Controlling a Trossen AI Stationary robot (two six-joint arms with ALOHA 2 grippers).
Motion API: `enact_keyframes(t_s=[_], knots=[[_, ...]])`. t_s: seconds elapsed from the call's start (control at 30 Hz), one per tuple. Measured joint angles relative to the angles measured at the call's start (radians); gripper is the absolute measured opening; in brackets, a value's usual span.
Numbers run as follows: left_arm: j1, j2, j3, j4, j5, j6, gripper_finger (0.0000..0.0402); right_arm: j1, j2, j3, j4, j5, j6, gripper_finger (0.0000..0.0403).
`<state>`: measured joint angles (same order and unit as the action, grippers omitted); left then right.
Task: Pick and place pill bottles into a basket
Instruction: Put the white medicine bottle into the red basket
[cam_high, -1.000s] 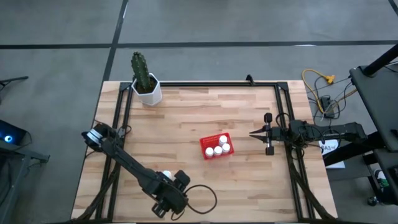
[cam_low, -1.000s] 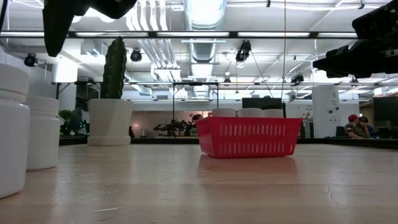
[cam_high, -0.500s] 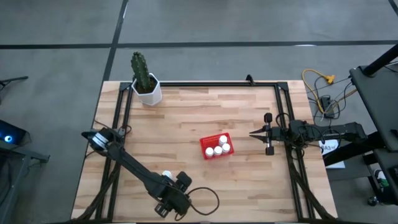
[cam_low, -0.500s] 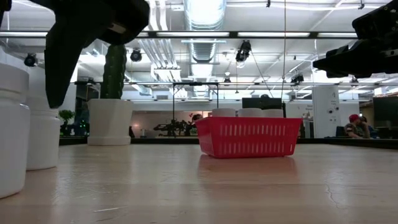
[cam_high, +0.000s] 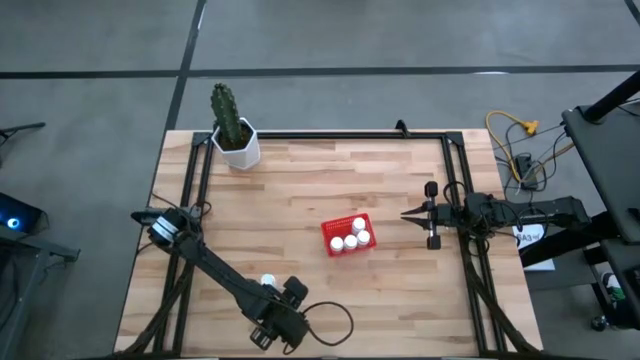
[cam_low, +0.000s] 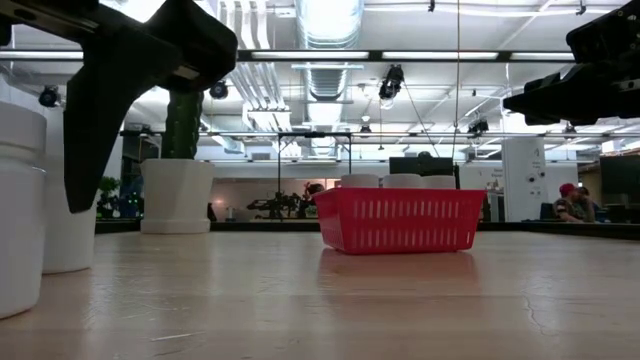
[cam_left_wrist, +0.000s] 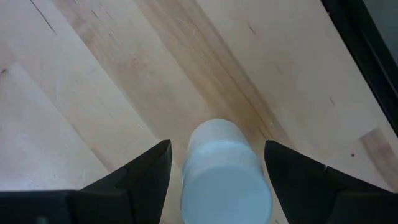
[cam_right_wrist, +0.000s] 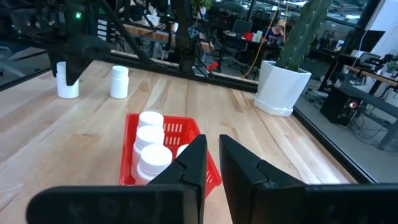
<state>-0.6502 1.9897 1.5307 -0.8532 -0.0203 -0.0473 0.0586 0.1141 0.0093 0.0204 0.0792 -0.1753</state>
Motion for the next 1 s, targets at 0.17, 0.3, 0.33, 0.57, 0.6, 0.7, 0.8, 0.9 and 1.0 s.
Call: enact_keyframes(t_s=[0.17,0.3,0.33,0.57,0.6,0.7,0.8,0.9,1.0], knots=[[0.000,0.000,0.000,-0.002,0.019,0.001,0.0217,0.000,0.000,0.000,0.000,0.000,0.000,0.0034],[0.000,0.000,0.000,-0.001,0.020,0.001,0.0172,0.000,0.000,0.000,0.000,0.000,0.000,0.0034],[0.000,0.000,0.000,0.000,0.021,0.001,0.0161,0.000,0.000,0.000,0.000,0.000,0.000,0.0034],[0.000,0.000,0.000,0.000,0.023,0.001,0.0153,0.000,0.000,0.000,0.000,0.000,0.000,0.0034],[0.000,0.000,0.000,-0.001,0.023,0.001,0.0153,0.000,0.000,0.000,0.000,0.000,0.000,0.0034],[0.000,0.000,0.000,-0.006,0.024,0.008,0.0153,0.000,0.000,0.000,0.000,0.000,0.000,0.0034],[0.005,0.000,0.000,-0.024,0.025,0.010,0.0153,0.000,0.000,0.000,0.000,0.000,0.000,0.0034],[0.018,-0.001,0.000,-0.029,0.028,0.030,0.0153,0.000,0.000,0.000,0.000,0.000,0.000,0.0034],[0.036,-0.001,0.003,-0.030,0.027,0.054,0.0153,0.000,0.000,0.000,0.000,0.000,0.000,0.0034]])
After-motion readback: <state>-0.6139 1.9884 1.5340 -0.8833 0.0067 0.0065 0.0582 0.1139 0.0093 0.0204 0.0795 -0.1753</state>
